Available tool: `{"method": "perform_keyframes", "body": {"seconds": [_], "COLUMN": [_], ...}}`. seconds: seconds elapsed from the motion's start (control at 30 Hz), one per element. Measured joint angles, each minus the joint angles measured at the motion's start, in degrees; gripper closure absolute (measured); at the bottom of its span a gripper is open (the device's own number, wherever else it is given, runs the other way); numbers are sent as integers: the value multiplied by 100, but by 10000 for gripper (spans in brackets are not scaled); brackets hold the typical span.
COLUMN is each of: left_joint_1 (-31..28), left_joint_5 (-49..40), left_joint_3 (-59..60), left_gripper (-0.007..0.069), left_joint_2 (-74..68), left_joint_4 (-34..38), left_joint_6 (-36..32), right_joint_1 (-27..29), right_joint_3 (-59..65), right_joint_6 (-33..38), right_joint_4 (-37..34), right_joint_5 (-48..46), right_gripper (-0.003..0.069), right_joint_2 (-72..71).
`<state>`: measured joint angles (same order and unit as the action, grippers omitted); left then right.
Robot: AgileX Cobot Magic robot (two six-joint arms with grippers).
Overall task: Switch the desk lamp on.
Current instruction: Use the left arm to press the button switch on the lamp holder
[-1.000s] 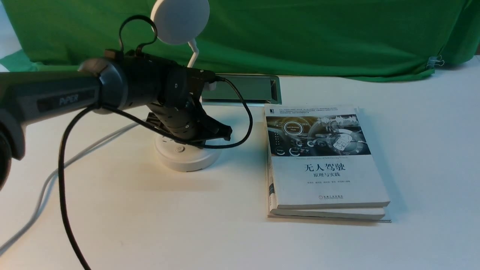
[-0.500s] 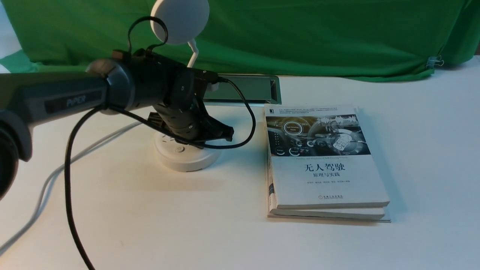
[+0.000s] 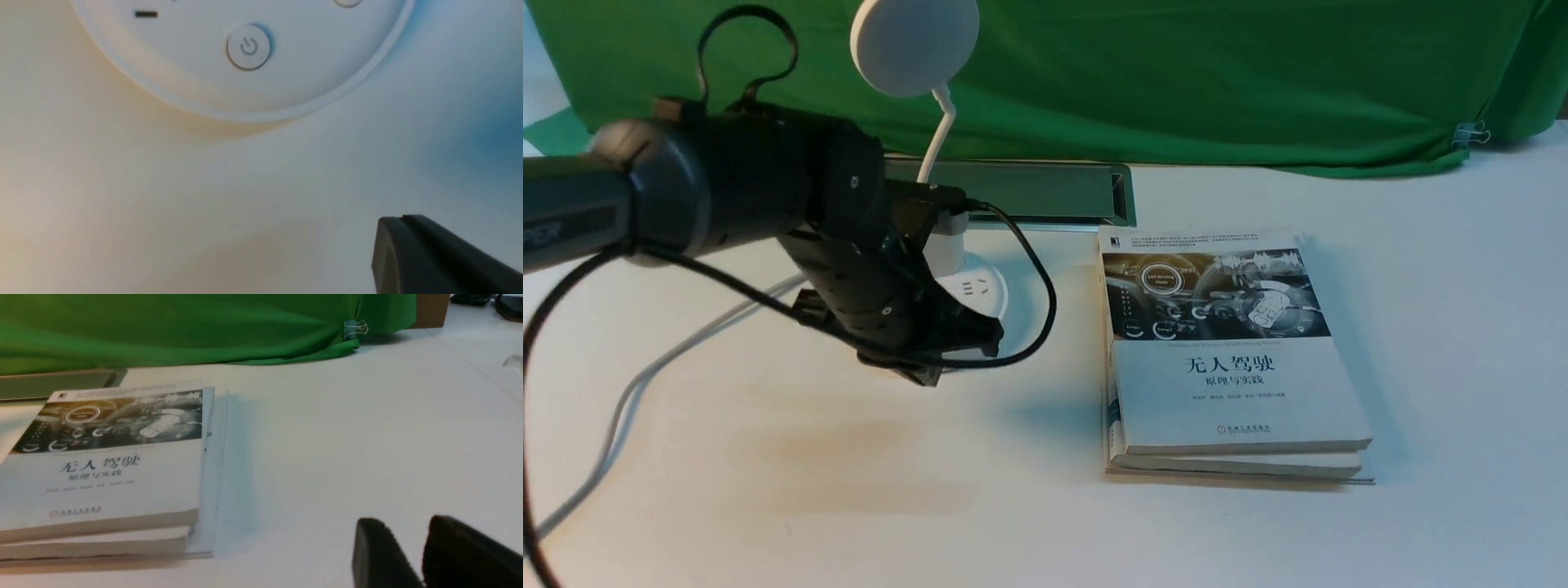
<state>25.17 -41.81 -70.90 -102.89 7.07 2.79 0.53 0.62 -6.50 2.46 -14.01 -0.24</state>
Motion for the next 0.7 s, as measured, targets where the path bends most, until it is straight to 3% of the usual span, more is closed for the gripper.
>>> {"method": "perform_keyframes", "body": {"seconds": [0.23, 0.5, 0.7], "left_joint_1": [-32, -32, -32], "left_joint_5": [1574, 1089, 775], "left_joint_3": [99, -1088, -1259], "left_gripper": [622, 622, 622], "left_joint_2": [53, -1009, -1219], "left_joint_4": [-72, -122, -282], "left_joint_6": [244, 284, 289], "right_joint_1": [0, 0, 0], "right_joint_3": [0, 0, 0], "right_joint_6": [0, 0, 0], "right_joint_4": [0, 0, 0], "right_joint_5": [0, 0, 0], "right_gripper": [419, 419, 421], "right_joint_2": [0, 0, 0]}}
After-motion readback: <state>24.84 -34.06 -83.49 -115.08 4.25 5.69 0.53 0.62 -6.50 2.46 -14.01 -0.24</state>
